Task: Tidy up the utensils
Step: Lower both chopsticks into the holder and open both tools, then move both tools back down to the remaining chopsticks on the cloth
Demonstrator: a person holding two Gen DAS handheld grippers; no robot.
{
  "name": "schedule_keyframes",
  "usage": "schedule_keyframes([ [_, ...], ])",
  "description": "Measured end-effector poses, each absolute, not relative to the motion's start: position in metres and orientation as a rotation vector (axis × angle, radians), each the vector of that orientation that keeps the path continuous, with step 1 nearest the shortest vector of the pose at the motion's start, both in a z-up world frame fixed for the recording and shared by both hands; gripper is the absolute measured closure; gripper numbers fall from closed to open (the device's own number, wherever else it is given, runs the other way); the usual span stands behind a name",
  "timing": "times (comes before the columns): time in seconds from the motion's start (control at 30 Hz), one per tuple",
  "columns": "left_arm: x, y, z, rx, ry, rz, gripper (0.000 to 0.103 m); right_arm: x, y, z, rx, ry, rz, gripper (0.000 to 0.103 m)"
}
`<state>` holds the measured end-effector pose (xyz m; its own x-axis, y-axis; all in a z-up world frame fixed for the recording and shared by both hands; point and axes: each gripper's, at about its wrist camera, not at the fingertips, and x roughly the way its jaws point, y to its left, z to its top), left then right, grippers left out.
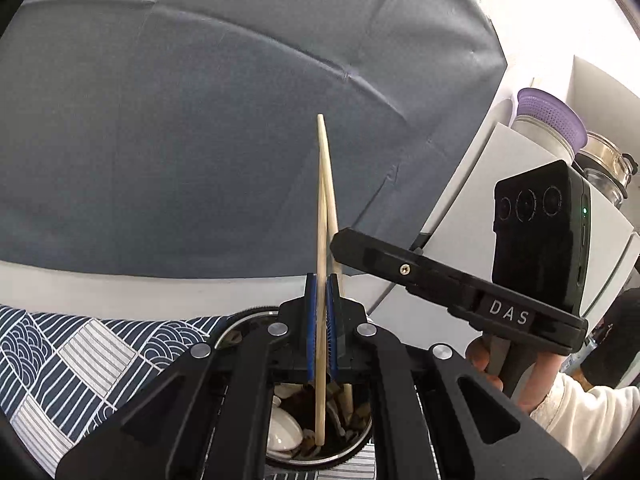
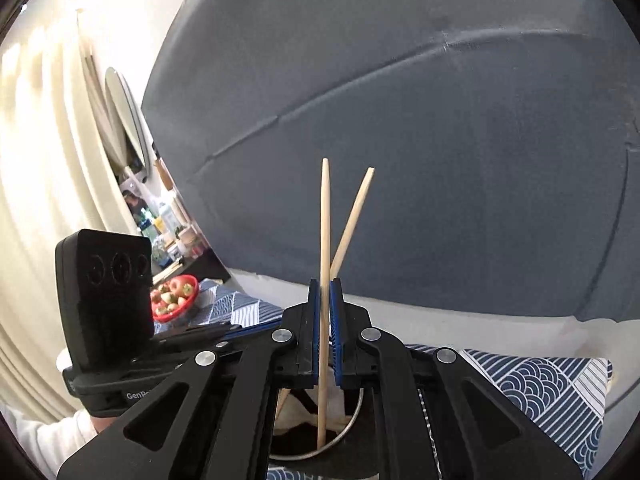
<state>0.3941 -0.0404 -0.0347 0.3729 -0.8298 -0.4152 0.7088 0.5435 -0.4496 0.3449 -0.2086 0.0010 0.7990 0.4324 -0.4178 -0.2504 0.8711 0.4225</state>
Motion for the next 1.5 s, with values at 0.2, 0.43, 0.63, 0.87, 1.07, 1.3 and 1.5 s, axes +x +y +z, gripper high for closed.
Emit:
schedule_keyframes([
  [0.2, 0.382, -0.029, -0.035, -0.173, 0.661, -0.989, 0.098, 0.334, -0.208, 0.005, 0.324, 0.546, 0.372, 0.098],
  [0.43, 0.361, -0.022, -0.032, -0.09, 0.665, -0.961, 0.098, 0.321, -0.204, -0.001, 0.279, 0.598, 0.366, 0.098],
  [0.63, 0.349, -0.016, -0.029, -0.059, 0.661, -0.937, 0.072, 0.311, -0.204, 0.0, 0.265, 0.614, 0.336, 0.094],
  [0.87, 0.341, 0.007, -0.026, -0.066, 0.646, -0.83, 0.011, 0.291, -0.21, 0.011, 0.257, 0.595, 0.281, 0.028],
  [1.07, 0.34, 0.034, -0.039, -0.096, 0.707, -0.76, 0.006, 0.281, -0.199, 0.01, 0.183, 0.629, 0.217, 0.016],
  [1.3, 0.333, 0.055, -0.053, -0.083, 0.761, -0.73, 0.006, 0.273, -0.191, -0.004, 0.194, 0.675, 0.194, 0.015],
  [1.5, 0.327, 0.062, -0.068, -0.053, 0.804, -0.73, 0.006, 0.262, -0.191, -0.02, 0.206, 0.722, 0.169, 0.015],
])
